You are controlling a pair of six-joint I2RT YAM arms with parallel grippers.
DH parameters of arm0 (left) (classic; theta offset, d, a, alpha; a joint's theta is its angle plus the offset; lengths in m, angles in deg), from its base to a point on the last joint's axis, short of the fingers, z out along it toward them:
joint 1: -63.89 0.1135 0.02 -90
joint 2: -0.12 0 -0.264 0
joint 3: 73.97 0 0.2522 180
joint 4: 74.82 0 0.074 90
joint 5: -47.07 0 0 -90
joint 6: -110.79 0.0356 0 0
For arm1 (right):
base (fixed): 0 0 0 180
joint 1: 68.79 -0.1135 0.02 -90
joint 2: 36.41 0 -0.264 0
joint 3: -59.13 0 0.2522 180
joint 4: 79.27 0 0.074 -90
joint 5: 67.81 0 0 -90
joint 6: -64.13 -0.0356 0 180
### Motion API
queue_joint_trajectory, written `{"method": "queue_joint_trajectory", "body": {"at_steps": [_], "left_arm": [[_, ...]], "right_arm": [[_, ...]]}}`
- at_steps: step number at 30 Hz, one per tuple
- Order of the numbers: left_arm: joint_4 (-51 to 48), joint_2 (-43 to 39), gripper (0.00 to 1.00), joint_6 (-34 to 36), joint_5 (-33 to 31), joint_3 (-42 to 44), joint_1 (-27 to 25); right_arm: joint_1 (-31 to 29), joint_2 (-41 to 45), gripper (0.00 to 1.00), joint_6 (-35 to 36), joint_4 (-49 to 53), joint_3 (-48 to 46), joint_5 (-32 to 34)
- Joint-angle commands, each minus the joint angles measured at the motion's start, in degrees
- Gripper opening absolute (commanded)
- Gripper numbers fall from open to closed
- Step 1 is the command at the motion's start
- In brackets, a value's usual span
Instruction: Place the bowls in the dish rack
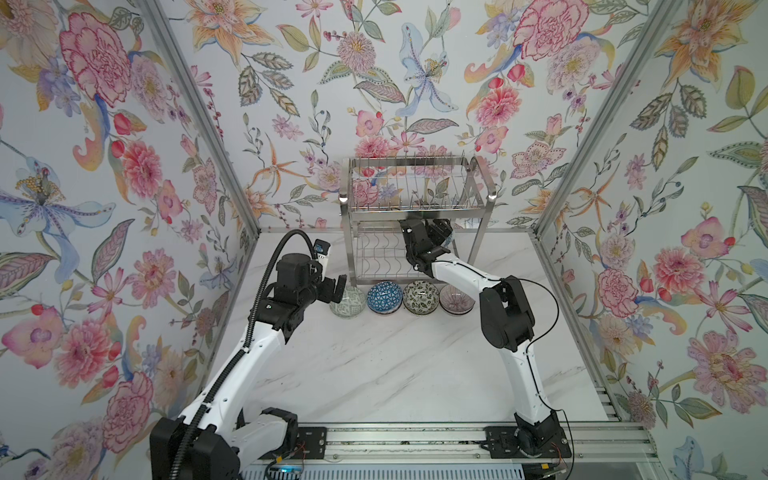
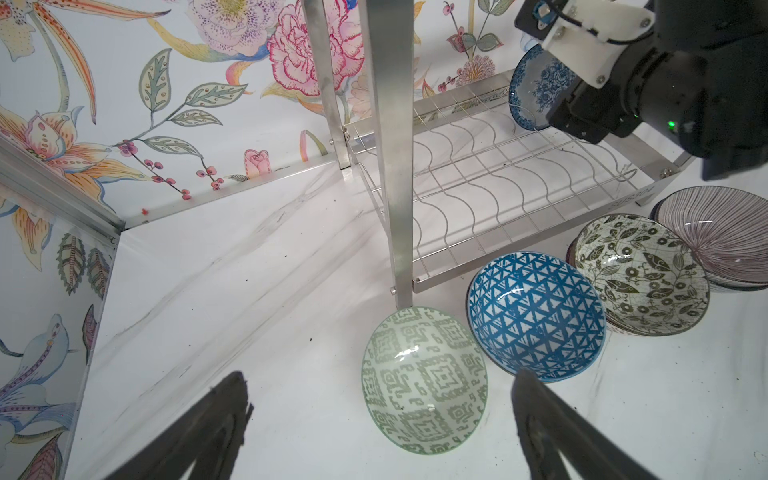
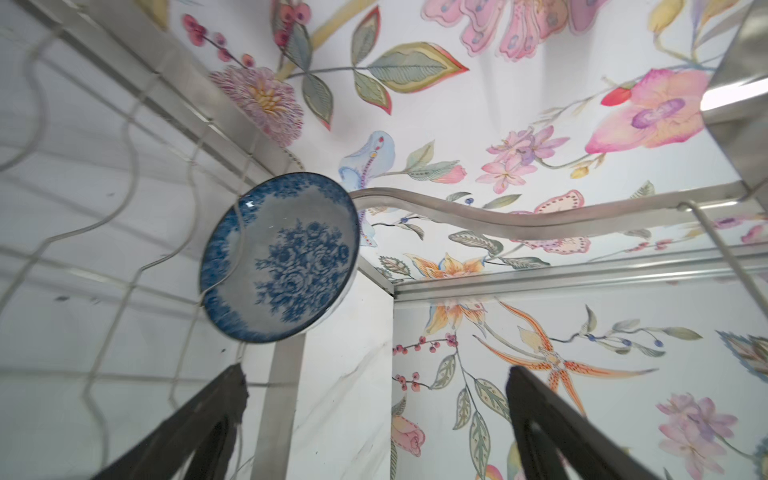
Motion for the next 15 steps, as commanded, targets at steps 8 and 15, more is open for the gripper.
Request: {"method": "queue_joint_trajectory", "body": {"at_steps": [8,15], "left_arm": [[-2.04,-0.93,0.99,0.21,-1.67,-0.87,-0.82],[-4.30,-1.21,0.99,-0.32,-7.02,-2.46,-6.74]], "right_arm": [[-8.04,25.95,0.99,-19.47,11.43,-25.10,-16.04],[-9.63,46.42,0.99,-30.23,20.89,-35.94,-23.12]]}}
